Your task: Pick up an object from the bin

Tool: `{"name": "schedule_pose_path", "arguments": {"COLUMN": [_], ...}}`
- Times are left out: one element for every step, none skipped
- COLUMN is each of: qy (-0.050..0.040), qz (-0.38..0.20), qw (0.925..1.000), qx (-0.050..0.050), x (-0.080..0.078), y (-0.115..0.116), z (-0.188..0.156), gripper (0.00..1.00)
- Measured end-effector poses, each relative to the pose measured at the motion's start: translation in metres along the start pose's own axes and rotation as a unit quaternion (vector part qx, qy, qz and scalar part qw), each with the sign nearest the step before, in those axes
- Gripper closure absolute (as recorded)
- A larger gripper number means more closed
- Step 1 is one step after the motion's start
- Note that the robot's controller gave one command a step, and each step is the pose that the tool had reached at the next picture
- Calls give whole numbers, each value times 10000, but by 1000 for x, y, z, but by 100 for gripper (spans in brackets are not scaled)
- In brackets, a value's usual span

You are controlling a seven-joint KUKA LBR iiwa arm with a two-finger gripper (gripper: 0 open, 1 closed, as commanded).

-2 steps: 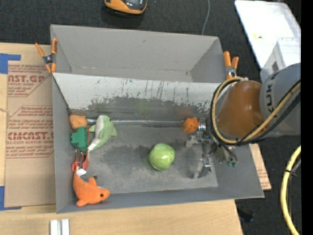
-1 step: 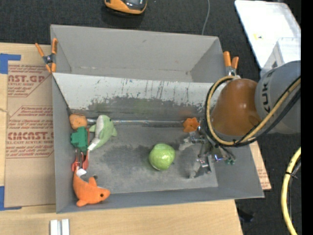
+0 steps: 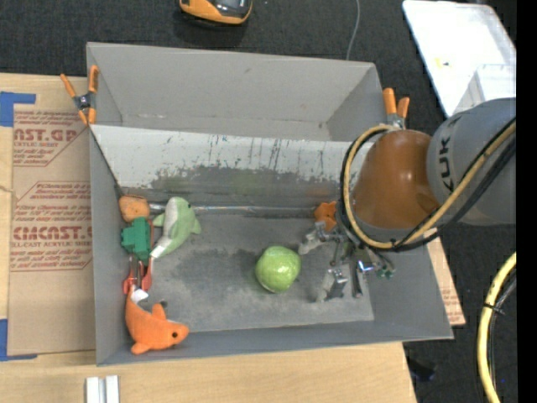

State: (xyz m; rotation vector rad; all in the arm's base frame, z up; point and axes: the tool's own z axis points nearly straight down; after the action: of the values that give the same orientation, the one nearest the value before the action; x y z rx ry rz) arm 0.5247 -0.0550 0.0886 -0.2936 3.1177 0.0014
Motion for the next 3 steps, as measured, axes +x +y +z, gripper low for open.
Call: {"name": "schedule_pose_path", "arguments": {"qy": [14,1,4], "qz": [-1209,-1782,-230], "qw": [9927,9840,9997], "qx": [2,-4,-2], "x": [21,-3,-12], "y": [13,32,40], "z": [-6,-14,-13], "gripper": [0,0,0]}}
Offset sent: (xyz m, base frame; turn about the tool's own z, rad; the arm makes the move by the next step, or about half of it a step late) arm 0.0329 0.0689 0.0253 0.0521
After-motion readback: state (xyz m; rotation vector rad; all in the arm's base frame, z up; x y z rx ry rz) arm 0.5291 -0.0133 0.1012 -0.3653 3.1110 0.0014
